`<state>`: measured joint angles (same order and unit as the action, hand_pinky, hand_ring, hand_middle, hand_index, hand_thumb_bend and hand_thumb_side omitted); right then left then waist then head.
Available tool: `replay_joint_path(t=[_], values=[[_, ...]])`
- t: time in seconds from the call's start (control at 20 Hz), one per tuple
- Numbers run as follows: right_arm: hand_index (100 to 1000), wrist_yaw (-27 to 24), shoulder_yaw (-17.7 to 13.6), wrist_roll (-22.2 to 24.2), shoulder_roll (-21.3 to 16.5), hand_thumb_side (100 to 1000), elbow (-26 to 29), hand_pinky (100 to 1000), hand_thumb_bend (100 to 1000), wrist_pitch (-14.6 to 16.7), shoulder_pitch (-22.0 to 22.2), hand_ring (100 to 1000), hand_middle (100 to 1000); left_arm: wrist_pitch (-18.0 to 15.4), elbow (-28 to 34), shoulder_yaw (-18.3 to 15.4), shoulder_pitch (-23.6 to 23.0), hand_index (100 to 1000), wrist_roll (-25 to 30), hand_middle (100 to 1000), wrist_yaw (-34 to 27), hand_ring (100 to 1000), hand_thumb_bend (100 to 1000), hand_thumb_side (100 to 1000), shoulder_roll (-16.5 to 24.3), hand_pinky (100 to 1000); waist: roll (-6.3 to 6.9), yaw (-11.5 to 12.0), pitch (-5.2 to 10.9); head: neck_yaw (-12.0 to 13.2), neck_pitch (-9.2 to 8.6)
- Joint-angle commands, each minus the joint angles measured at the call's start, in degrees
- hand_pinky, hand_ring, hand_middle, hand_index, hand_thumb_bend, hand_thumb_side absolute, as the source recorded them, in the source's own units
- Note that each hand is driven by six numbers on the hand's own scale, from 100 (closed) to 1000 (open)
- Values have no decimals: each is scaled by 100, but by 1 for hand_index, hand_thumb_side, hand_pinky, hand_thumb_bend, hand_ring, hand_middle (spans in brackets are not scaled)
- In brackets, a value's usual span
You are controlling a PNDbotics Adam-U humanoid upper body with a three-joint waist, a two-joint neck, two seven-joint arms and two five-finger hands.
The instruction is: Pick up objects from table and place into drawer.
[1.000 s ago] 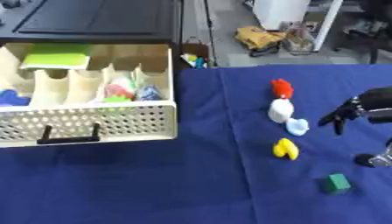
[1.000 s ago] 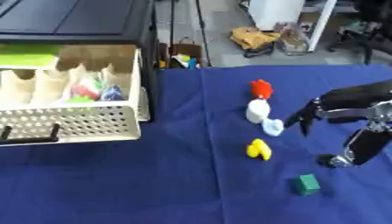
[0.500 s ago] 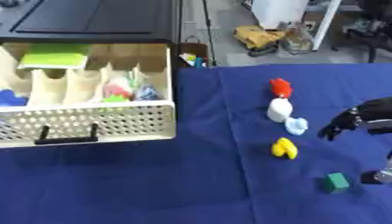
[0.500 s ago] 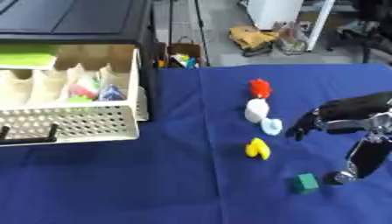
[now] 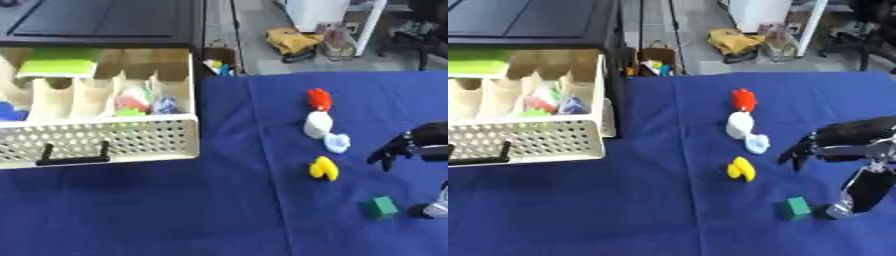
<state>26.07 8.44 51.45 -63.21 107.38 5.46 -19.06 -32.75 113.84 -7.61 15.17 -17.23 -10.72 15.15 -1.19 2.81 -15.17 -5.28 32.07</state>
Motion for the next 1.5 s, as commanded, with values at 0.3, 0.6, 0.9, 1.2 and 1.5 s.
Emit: replay_joint_path(t=[0.3, 0.6, 0.9, 1.2, 1.5], values=[[867, 310, -10, -84, -34, 320, 27, 752, 467, -226, 58, 839, 709, -13, 75, -38, 76, 811, -15, 629, 17, 584, 261, 946, 78, 413, 1, 32, 60, -18, -72], [855, 430, 96, -81, 94, 304, -77, 748, 477, -256, 117, 834, 702, -17, 75, -32, 86, 811, -8, 629, 8, 584, 260, 945, 66, 410, 14, 66, 52, -55, -84], [842, 366, 209, -8, 283, 285, -255, 745, 489, -256, 131, 827, 699, -29, 75, -29, 100, 811, 1, 629, -4, 584, 260, 945, 55, 408, 30, 103, 34, -76, -115], [834, 497, 212, -135, 383, 291, -447, 743, 485, -284, 112, 827, 691, -26, 75, -25, 105, 811, 10, 629, -2, 584, 260, 945, 45, 407, 33, 95, 21, -81, -126], [815, 543, 195, -272, 440, 290, -642, 737, 480, -330, 138, 819, 659, -21, 75, -24, 99, 811, 16, 629, 9, 584, 258, 946, 30, 405, 48, 88, 7, -91, -145]])
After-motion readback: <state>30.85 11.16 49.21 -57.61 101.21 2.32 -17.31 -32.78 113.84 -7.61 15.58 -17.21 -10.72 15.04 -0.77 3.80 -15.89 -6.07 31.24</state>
